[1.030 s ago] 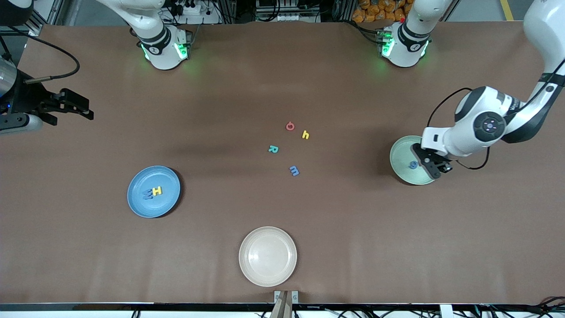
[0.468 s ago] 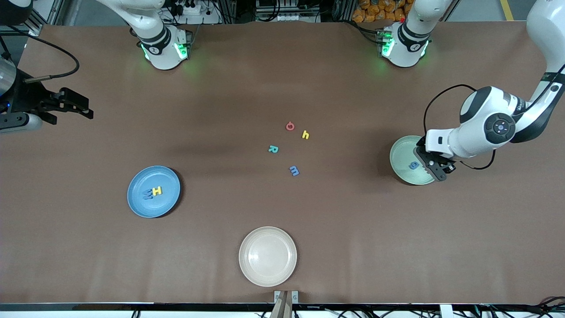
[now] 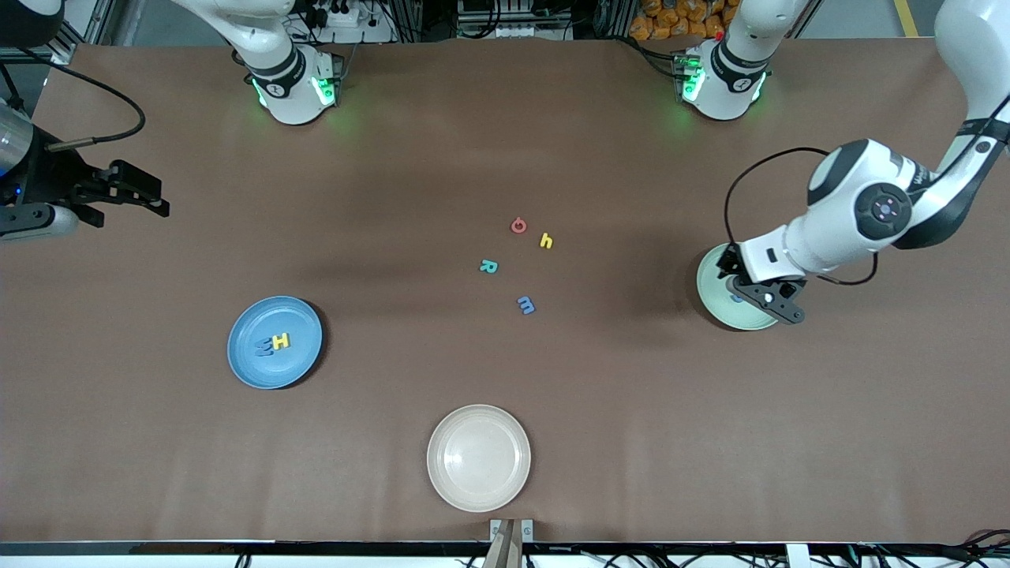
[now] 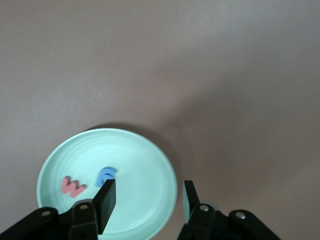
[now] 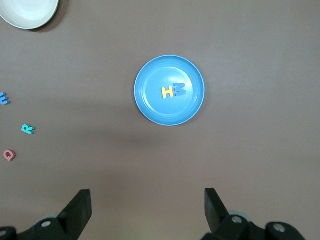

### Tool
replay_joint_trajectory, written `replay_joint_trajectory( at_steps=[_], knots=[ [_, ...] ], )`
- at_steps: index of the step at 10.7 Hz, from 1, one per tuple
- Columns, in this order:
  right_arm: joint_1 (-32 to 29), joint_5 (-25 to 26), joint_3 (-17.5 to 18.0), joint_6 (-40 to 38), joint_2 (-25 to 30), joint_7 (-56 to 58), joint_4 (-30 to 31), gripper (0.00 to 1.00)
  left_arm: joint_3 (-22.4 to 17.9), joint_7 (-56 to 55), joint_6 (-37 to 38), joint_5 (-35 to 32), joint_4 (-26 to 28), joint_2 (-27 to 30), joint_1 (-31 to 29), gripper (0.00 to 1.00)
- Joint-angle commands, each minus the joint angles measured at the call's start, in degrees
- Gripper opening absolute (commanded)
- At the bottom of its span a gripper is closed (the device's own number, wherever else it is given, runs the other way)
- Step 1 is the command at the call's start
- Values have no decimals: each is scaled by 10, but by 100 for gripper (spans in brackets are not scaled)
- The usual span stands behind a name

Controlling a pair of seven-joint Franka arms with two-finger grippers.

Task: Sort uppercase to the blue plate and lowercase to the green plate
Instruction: 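Lower the pink W onto the green plate and open the left gripper, then reach the right gripper to the teal R while the left gripper rises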

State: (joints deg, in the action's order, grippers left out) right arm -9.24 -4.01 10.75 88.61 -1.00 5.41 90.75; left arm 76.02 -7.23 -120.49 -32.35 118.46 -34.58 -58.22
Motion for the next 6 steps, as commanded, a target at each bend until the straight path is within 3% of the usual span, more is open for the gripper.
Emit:
replay_joint_trajectory(
  at_steps=[1,6],
  knots=[
    [23,-3,3,12,-15,-13,1,100,18,-60,18,13,-13,14,-5,63],
    [158,-3,4,126,-110,-180,7,100,43,-117,76,13,-53,21,-4,63]
  ],
)
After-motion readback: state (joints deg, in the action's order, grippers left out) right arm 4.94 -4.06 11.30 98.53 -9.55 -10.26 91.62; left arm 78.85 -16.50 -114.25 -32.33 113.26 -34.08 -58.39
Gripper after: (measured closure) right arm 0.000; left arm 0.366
